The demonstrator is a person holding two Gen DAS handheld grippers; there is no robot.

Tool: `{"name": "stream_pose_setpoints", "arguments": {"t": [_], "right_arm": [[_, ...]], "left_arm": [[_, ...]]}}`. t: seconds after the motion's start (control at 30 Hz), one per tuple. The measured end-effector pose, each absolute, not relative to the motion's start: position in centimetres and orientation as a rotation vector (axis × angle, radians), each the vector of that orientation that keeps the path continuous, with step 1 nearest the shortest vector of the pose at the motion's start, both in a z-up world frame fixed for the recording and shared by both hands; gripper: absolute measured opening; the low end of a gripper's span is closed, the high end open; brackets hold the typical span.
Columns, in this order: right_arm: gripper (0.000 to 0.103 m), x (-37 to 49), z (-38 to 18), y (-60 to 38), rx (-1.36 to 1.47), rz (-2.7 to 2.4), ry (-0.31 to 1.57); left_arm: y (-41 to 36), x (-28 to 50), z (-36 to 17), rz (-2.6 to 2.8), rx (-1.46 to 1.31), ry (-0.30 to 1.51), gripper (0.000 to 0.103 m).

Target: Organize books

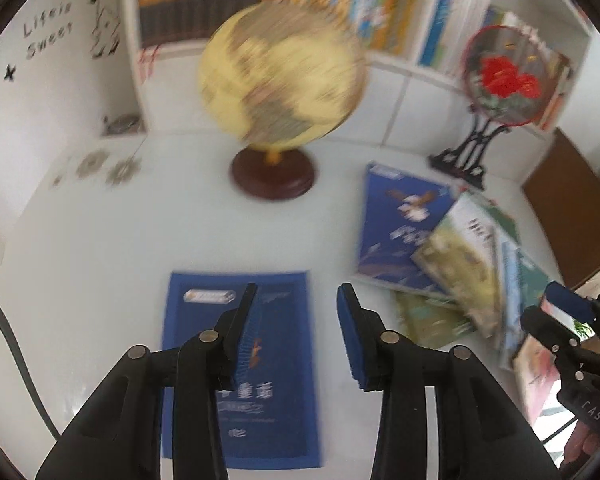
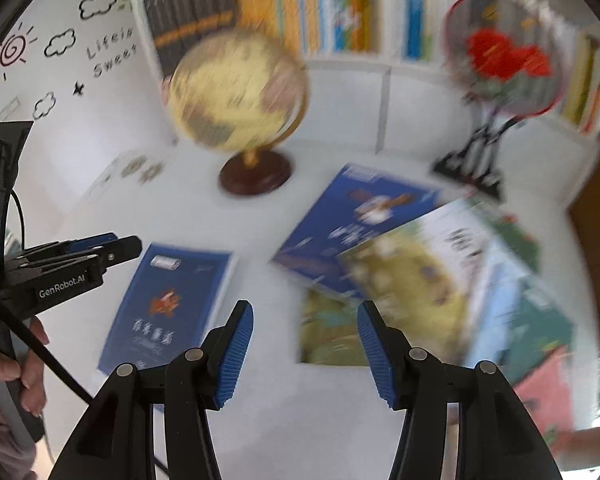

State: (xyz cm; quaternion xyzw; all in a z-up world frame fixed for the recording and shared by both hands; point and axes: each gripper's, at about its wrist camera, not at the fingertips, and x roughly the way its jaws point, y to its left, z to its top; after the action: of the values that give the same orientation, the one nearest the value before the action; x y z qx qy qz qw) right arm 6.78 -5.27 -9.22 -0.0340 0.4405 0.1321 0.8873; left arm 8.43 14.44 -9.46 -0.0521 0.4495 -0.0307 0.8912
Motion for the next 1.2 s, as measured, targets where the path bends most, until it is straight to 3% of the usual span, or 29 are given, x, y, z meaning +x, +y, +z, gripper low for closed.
{"name": "stream_pose_setpoints", "arguments": {"t": [0.1, 0.17, 0.43, 0.8, 1.2], "right_arm": [[0.061, 5.6, -7.3, -7.4, -0.085, 0.219, 0.836], [0.070, 4.6, -5.9, -9.2, -0.087, 0.175, 0.774], [0.087, 1.5, -3.5, -14.0, -0.050, 0.157, 0.616], [0.089, -1.3, -5.6, -20.3, 0.110, 0.061, 0.640], [0.089, -5.3, -13.6, -29.9, 0.456, -0.192, 0.797]], "left_arm": [[11.7, 7.8, -7.5, -0.087, -0.085, 0.855, 0.060], [9.9, 7.4, -6.5, -0.103, -0.055, 0.799, 0.081], [3.5, 7.4, -4.3, -0.197, 0.013, 0.768, 0.083], [-4.5, 7.6, -5.2, -0.324, 0.112, 0.770, 0.083], [-16.1, 8.5, -14.2, -0.657, 0.235, 1.011, 0.083]]}}
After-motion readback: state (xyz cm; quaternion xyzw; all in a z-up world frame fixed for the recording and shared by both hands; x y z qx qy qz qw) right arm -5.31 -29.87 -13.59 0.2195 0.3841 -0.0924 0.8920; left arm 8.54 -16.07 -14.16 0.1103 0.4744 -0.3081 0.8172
